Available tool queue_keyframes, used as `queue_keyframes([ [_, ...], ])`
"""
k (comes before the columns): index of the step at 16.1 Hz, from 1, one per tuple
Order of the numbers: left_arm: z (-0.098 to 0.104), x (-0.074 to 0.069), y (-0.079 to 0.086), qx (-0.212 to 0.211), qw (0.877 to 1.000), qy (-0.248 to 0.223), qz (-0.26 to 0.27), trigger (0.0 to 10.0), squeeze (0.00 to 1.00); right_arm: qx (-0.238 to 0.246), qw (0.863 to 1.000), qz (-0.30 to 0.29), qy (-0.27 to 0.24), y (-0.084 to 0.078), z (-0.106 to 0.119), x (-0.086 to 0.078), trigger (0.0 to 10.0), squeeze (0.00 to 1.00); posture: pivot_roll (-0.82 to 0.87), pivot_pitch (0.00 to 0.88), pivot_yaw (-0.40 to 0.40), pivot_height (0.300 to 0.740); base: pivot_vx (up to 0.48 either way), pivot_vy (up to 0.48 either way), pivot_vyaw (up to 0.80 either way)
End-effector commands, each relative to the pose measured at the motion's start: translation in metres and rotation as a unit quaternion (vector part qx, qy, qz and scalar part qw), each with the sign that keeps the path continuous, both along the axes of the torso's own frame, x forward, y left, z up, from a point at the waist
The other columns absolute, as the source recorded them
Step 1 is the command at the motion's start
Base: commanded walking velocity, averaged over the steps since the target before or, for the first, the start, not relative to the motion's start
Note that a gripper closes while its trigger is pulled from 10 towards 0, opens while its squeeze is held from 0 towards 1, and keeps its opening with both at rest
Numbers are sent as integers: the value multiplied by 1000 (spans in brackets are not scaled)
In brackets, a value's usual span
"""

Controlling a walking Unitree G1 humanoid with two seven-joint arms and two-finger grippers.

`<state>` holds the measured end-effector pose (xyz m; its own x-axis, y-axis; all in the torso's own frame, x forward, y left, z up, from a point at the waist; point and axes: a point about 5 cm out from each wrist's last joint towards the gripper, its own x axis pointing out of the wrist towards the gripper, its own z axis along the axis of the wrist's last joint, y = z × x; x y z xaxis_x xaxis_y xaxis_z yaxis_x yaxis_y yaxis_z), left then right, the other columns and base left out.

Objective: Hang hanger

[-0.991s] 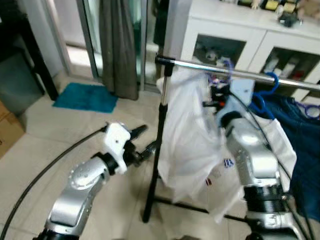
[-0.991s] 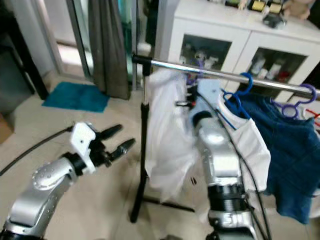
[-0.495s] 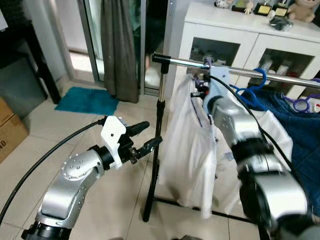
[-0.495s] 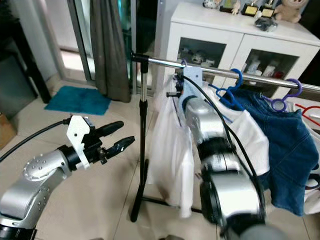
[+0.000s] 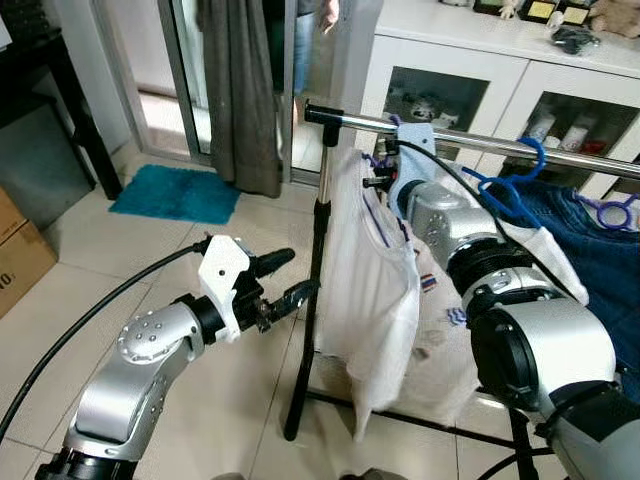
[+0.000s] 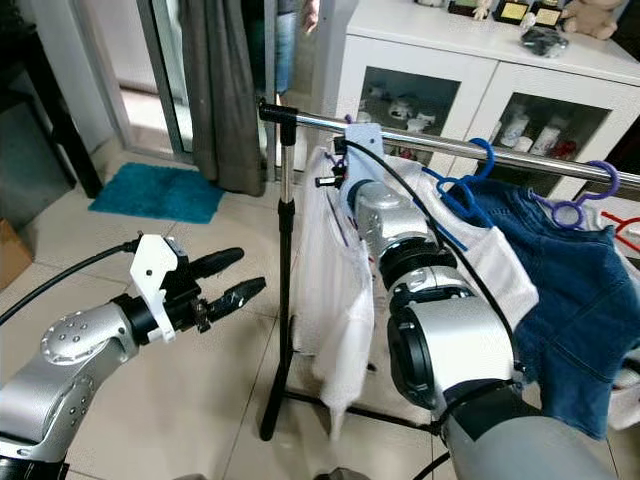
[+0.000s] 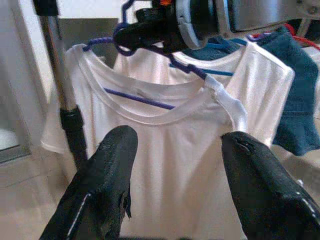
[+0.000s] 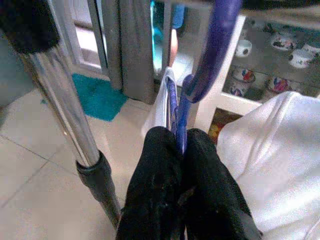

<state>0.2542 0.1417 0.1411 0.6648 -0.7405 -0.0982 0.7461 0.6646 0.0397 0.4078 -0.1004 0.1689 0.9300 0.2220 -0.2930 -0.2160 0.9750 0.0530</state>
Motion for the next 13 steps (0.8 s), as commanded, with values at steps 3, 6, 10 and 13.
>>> queue_keyframes([
  [3,7,21,13,1,990,-44,135,10000,0,110,983,41,-141,-8,28,1,10000,1000,67,0,-89,740,0,0,0],
  [6,14,21,15,-27,981,-70,180,10000,0,113,967,105,-202,-19,18,-30,10000,1000,50,0,-80,740,0,0,0],
  [10,9,18,13,-25,976,-68,203,10000,0,136,966,61,-213,-35,1,-98,10000,1000,20,0,-75,740,0,-420,0],
  [13,10,20,11,-23,976,-71,207,10000,0,129,972,54,-190,-23,-4,-111,10000,1000,21,0,-85,740,0,-461,0],
])
